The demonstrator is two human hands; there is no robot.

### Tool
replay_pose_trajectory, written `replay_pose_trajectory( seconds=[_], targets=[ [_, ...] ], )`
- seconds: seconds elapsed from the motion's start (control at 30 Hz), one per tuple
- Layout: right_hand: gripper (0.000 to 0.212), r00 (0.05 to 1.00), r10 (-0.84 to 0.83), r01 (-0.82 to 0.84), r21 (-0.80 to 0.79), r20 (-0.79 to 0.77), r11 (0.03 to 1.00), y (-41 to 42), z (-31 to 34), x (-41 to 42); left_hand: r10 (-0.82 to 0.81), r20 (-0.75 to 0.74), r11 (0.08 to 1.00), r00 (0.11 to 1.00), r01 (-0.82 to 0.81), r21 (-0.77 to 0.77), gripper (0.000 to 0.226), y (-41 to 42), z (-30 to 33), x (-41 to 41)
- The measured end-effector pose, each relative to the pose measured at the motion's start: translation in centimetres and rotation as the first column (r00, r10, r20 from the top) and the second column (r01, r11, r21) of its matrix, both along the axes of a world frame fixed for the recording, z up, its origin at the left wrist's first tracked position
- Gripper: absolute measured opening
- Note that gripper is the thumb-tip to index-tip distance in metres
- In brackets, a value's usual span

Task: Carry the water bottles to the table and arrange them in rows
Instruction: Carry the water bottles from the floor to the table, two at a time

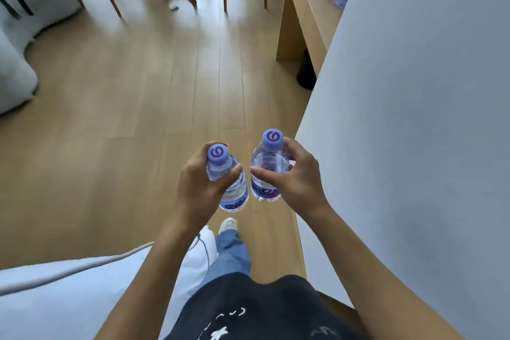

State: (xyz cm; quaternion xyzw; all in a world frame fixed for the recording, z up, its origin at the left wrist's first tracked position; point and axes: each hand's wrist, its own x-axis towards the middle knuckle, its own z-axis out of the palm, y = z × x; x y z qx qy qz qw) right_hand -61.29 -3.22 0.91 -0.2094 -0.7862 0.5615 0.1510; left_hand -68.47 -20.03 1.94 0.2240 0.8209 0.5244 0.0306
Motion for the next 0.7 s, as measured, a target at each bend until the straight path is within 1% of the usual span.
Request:
replay_pose_trajectory(
  seconds=[0.17,0.3,0.4,0.57,0.63,0.7],
  targets=[
    [0.057,0.994,-0.1,0.101,-0.013,0.032,0.995,2.1,0.1,-10.6,-0.096,-0.014,0.995,0.995,0.096,-0.002,0.033,3.0,0.3,-12.4],
    [0.051,0.99,-0.142,0.142,-0.009,0.022,0.99,5.0,1.6,-18.4,-0.14,0.004,0.99,0.99,0.14,0.029,0.033,6.7,1.5,-21.8],
    [0.053,0.984,-0.179,0.179,0.005,0.009,0.984,7.6,2.1,-23.9,-0.158,-0.007,0.986,0.987,0.158,0.044,0.032,9.8,1.9,-27.9],
    [0.061,0.976,-0.218,0.218,0.006,0.016,0.976,13.5,1.4,-32.8,-0.221,-0.011,0.974,0.975,0.222,0.051,0.032,16.8,1.6,-37.7],
    [0.062,0.971,-0.239,0.239,0.01,0.021,0.971,16.4,1.1,-36.6,-0.239,-0.007,0.969,0.971,0.239,0.057,0.03,20.2,1.4,-41.8],
    [0.061,0.965,-0.261,0.26,0.025,0.01,0.965,19.4,0.9,-40.4,-0.257,-0.033,0.965,0.966,0.259,0.048,0.029,23.7,1.3,-45.7]
  ],
)
